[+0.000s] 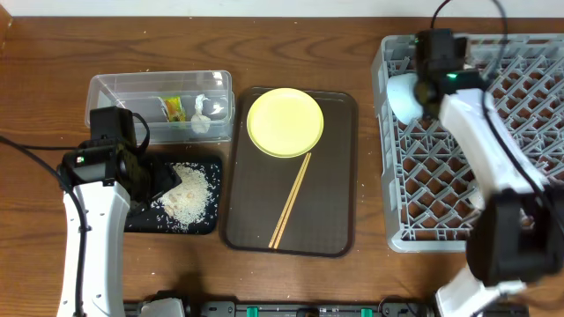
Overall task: Sort waste into correct bins and load items into the dishwasher rack
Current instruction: 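Reach the right gripper to the chopsticks and grasp one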
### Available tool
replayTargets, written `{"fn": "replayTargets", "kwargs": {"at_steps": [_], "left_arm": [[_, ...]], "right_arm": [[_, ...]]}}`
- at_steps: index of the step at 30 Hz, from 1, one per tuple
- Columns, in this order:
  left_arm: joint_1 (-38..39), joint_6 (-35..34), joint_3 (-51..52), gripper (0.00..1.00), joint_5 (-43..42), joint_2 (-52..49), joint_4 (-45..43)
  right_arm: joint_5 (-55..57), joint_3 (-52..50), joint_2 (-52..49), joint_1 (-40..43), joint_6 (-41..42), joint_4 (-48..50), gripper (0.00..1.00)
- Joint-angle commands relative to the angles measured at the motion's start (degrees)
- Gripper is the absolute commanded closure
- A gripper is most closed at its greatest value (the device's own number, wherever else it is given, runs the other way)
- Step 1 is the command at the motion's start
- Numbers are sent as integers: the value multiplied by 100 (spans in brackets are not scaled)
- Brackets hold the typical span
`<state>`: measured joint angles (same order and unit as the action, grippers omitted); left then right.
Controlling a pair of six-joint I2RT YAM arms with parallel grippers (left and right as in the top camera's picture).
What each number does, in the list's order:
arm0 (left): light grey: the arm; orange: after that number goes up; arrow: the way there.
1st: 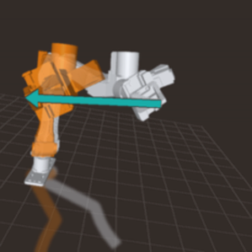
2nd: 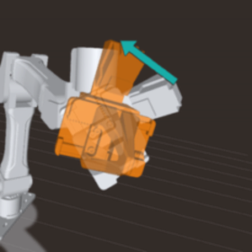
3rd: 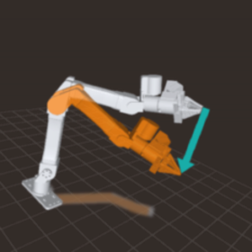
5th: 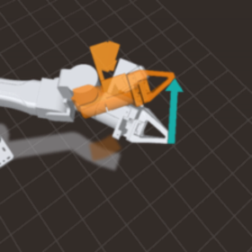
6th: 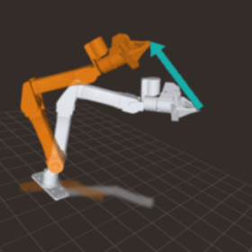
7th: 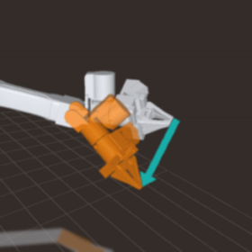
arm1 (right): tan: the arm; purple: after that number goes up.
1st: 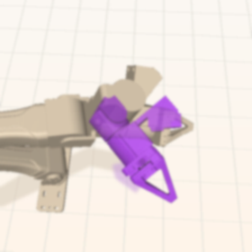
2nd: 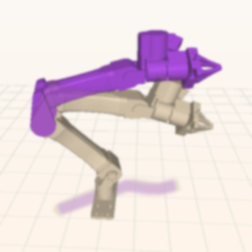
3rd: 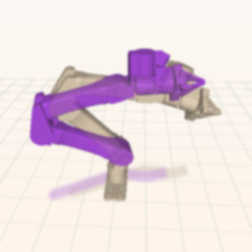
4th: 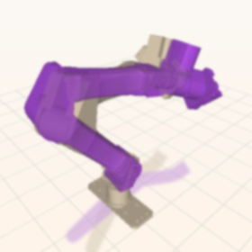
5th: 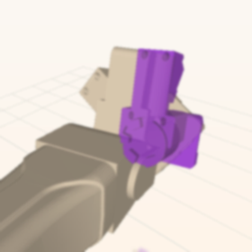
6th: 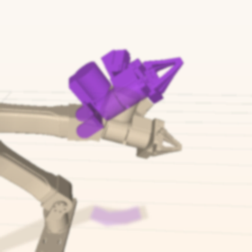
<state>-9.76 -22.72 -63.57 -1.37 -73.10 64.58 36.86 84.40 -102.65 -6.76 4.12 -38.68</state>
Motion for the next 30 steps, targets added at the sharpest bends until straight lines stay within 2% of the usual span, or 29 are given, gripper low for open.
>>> {"fn": "replayTargets", "kwargs": {"at_steps": [1, 4, 9, 11, 16, 22, 30], "left_arm": [[-28, -52, -39, 21, 7, -35, 33], [-28, -52, -39, 20, 7, -35, 31], [-28, -52, -39, 21, 7, -35, 33], [-28, -52, -39, 20, 7, -35, 33], [-31, -52, -39, 20, 7, -35, 33], [-31, -52, -39, 21, 4, -35, 33], [-31, -52, -39, 21, 7, -35, 33]], "right_arm": [[-1558, 31, 745, -98, 275, -271, 53], [-3051, 31, 1180, -175, 557, -754, 55], [-4793, 28, 1351, -426, 811, -1488, 57], [-5149, 15, 1322, -608, 811, -1781, 57], [-5252, 11, 1080, -1416, 1176, -2271, 56], [-4883, 11, 481, -2514, 2273, -2334, 59], [-4518, 11, -533, -3460, 3355, -2199, 58]]}}
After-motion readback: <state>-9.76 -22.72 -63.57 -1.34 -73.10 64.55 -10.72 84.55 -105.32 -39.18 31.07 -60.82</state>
